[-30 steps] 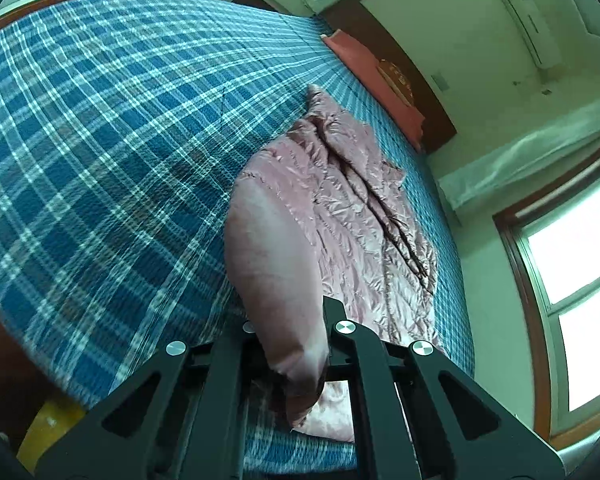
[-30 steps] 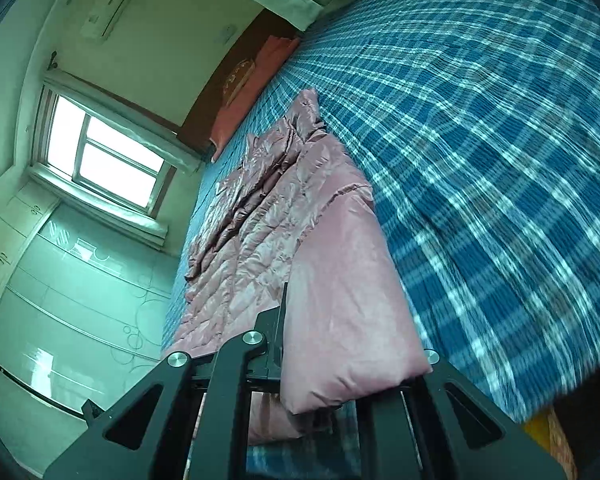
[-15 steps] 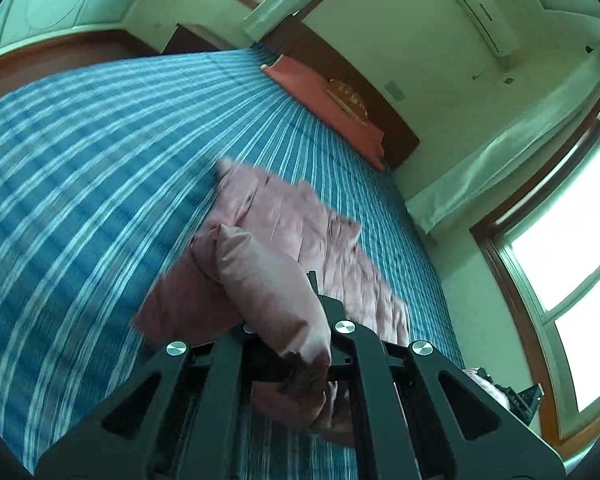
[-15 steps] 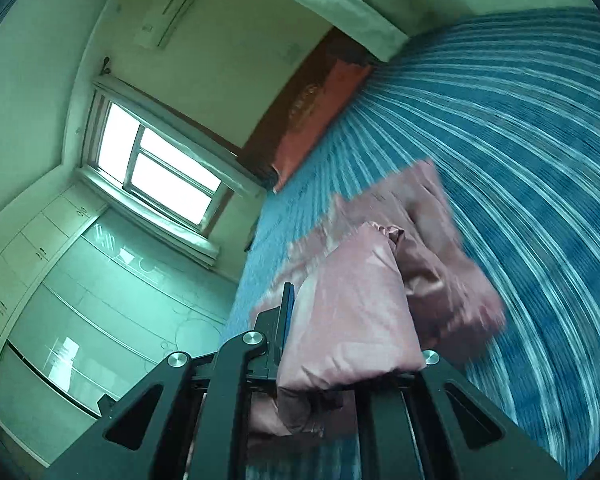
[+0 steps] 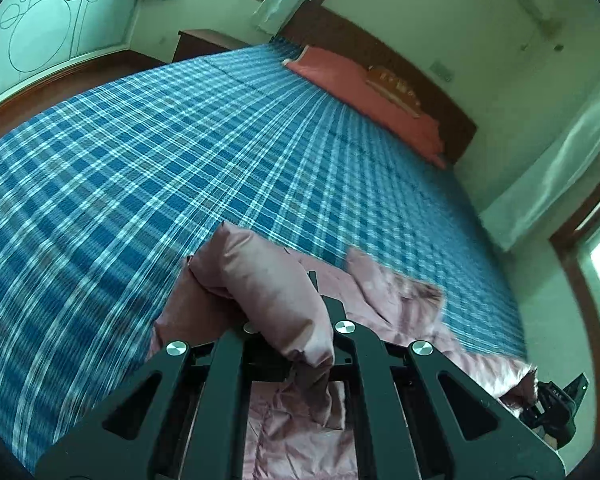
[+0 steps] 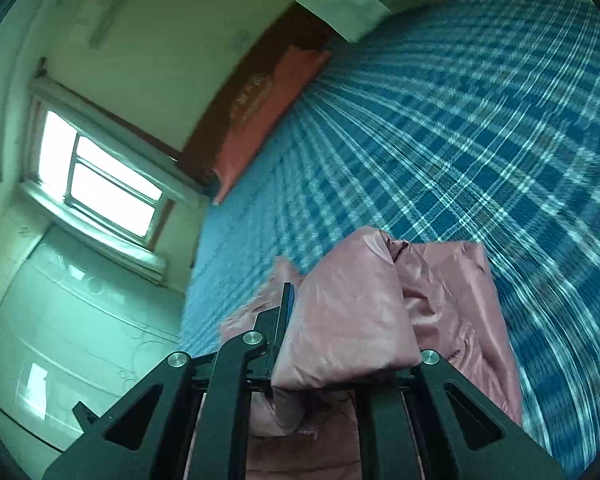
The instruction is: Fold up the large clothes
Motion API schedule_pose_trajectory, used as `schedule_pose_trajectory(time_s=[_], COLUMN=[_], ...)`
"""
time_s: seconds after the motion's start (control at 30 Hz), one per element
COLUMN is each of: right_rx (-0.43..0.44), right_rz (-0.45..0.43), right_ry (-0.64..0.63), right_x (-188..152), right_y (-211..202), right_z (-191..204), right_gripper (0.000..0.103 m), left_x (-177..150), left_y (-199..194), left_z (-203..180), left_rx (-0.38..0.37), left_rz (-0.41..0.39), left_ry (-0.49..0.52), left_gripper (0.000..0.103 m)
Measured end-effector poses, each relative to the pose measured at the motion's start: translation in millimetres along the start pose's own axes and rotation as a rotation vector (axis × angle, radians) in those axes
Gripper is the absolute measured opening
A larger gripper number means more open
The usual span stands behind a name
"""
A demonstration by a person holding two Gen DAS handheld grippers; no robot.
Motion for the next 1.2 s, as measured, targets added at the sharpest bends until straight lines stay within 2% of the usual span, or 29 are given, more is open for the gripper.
schedule_pose_trajectory(time_s=[0.13,0.3,0.4,0.47,0.5,0.53,0.57,0.6,0.63,0.7,0.8,0.9,0.97,1.0,1.07,1.2], right_rx=[-0.067,-0.081,-0.072,-0.057,-0.045,-0.042,-0.045,-0.046,-0.042,-0.050,-0.078,-0.152,-0.198,-0.203,-0.207,-0.234], right_rz=[0.039,0.056,0.062,0.057,0.046,0.034,0.016,-0.005,-0.013,-0.025,-0.029,-0.012,-0.013,-0.005,0.027,0.039], right_ry=[0.005,-0.007,-0.025,-0.031,-0.036,-0.040,-0.046,-0.061,-0.070,-0.099,-0.165,-0.302,-0.393,-0.422,-0.482,-0.562], right_x=[5.1,4.5,5.4,5.4,5.5,6.5,7.1,6.5,6.0,0.5,-11.0,-27.8,-36.4,-38.7,-41.8,-44.9], right_y=[48.4,70.9,69.9,62.8,54.1,51.1,43.7,32.3,26.2,12.2,8.0,18.4,32.3,39.6,60.4,96.6], right_z=[-10.1,-13.5,-9.8,-6.7,-5.1,-1.9,-0.2,1.8,3.2,6.0,14.3,38.8,61.3,70.7,94.5,123.3], right_gripper=[0.009,0.012,0.020,0.038,0.043,0.056,0.064,0.065,0.066,0.066,0.066,0.065,0.054,0.053,0.042,0.042], left_x=[2.6,-3.2,-2.6,-0.4,1.1,2.7,4.2,6.0,7.3,8.6,4.5,-9.5,-15.1,-16.1,-15.6,-10.8], left_y=[47.5,80.6,85.0,81.1,76.0,73.7,67.3,59.2,51.1,33.7,15.1,19.4,32.8,38.9,54.7,90.4], left_z=[13.7,26.3,28.0,26.6,25.4,23.5,21.4,19.7,17.8,16.2,15.3,8.8,0.8,-2.5,-10.2,-16.9], left_rx=[0.066,0.137,0.144,0.115,0.093,0.085,0.080,0.068,0.057,0.054,0.034,0.046,0.069,0.084,0.107,0.176], left_rz=[0.049,0.080,0.081,0.073,0.068,0.062,0.051,0.035,0.016,-0.035,-0.054,0.001,0.033,0.038,0.041,0.046], left_ry=[0.021,0.065,0.060,0.047,0.042,0.042,0.043,0.042,0.038,0.032,0.030,0.078,0.136,0.159,0.204,0.262], left_gripper=[0.005,0.006,0.009,0.012,0.018,0.025,0.031,0.050,0.067,0.072,0.072,0.071,0.068,0.065,0.065,0.065])
Point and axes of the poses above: each gripper's, at about its wrist camera, not at the fingertips, and y roughly the way its jaws point, z to its left, x to its top, the point moved 1 cm from there along y, roughly the way its jaws point, and after that the axes turned 12 degrees about -x, right-handed, at the moved point
